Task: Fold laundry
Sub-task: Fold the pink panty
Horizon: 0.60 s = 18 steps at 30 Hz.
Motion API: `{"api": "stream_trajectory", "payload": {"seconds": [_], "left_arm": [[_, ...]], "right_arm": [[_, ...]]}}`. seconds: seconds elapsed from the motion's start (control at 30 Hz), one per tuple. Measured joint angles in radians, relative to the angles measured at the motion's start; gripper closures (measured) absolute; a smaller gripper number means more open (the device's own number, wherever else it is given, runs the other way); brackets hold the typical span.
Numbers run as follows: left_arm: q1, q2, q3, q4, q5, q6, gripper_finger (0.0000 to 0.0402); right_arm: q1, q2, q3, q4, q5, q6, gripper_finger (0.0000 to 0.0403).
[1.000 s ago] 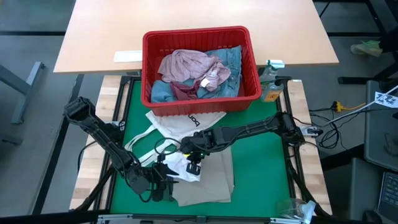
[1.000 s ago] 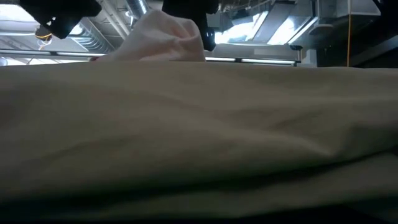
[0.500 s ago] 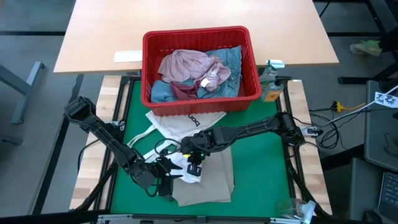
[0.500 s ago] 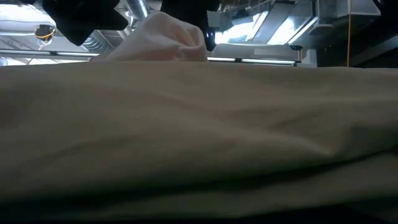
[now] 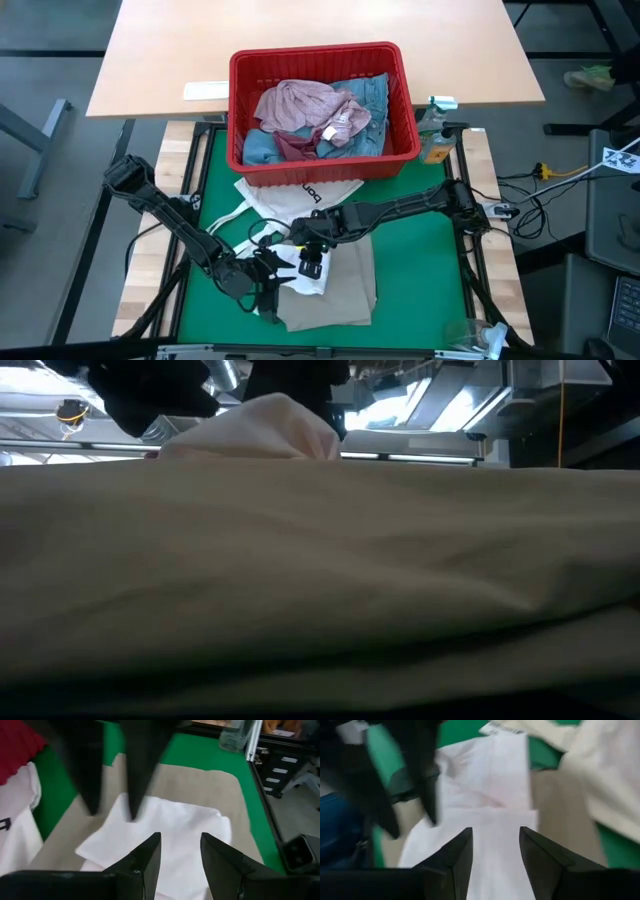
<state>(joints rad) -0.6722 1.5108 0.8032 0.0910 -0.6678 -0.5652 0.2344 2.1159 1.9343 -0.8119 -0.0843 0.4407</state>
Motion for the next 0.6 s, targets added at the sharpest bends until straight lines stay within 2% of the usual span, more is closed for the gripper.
{"api": "stream_trajectory", "payload": {"seconds": [0.13,0.23,0.4,0.6], "left_arm": [[0.031,0.008,0.0,-0.005,0.003,0.0,0.027],[0.052,0.008,0.0,-0.001,0.046,0.0,0.027],[0.052,0.008,0.0,-0.001,0.097,-0.001,0.027],[0.033,0.061,0.0,0.012,0.103,-0.007,0.027]], "right_arm": [[0.007,0.0,0.0,-0.013,-0.114,0.0,0.0251],[0.033,0.0,0.0,-0.022,-0.116,-0.003,0.0258],[0.108,0.0,0.0,-0.029,-0.024,-0.051,0.0259],[0.184,0.006,-0.001,-0.025,0.212,-0.055,0.026]]}}
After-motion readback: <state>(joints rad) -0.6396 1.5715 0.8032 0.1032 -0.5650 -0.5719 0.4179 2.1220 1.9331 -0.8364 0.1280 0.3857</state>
